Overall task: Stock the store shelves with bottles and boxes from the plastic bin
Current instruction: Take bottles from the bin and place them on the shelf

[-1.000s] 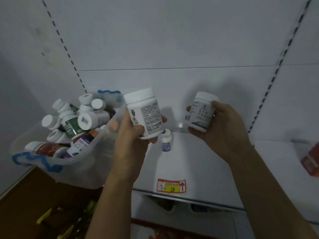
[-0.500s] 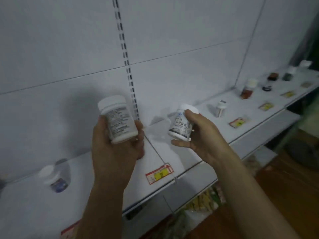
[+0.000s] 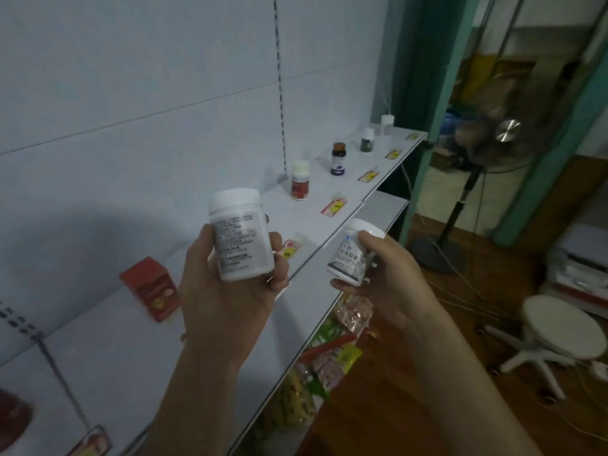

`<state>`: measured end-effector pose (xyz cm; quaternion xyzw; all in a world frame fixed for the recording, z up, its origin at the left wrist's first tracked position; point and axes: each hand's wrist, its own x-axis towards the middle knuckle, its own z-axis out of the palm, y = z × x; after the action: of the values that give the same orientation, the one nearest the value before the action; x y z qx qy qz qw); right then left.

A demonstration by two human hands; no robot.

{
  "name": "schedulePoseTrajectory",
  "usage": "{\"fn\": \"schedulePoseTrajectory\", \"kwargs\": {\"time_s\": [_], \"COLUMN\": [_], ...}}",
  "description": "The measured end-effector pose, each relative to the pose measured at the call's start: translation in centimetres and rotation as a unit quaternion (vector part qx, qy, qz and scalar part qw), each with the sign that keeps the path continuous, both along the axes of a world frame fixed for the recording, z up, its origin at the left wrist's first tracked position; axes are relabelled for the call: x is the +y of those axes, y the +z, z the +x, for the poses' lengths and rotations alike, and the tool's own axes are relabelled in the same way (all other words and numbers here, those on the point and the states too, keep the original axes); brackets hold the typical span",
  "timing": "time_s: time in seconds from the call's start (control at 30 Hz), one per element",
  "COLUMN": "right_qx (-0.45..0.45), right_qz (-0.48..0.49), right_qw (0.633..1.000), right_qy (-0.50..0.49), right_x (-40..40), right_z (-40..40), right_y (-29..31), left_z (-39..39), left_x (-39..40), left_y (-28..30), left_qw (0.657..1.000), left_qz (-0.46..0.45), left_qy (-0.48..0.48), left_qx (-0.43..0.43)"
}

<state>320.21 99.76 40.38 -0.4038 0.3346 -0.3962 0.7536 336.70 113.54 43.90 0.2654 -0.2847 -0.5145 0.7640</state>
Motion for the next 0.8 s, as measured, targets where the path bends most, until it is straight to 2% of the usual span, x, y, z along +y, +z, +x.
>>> {"fn": "schedulePoseTrajectory", "kwargs": {"time_s": [0.23, 0.37, 0.6, 0.8], "right_qx": [0.031, 0.039, -0.010, -0.014], "right_qz": [-0.028, -0.017, 0.001, 0.006], "right_qw": [0.998, 0.996, 0.994, 0.995], "right_qy": [-0.052, -0.084, -0.112, -0.100], "right_x": [-15.0, -22.3, -35.0, -49.5], "right_z": [-11.6, -15.9, -17.7, -16.3], "right_y": [0.3, 0.4, -0.8, -1.2], "left_z": [-10.0, -13.9, -15.7, -15.2], "left_x": [-15.7, -23.8, -38.0, -52.4], "left_y": [1.3, 1.8, 0.8, -0.7], "left_qw": [0.997, 0.996, 0.997, 0.998], "left_qz": [-0.056, -0.054, -0.028, -0.028], "left_qy": [-0.060, -0.072, -0.076, -0.056], "left_qx": [-0.009, -0.013, 0.010, 0.014]}}
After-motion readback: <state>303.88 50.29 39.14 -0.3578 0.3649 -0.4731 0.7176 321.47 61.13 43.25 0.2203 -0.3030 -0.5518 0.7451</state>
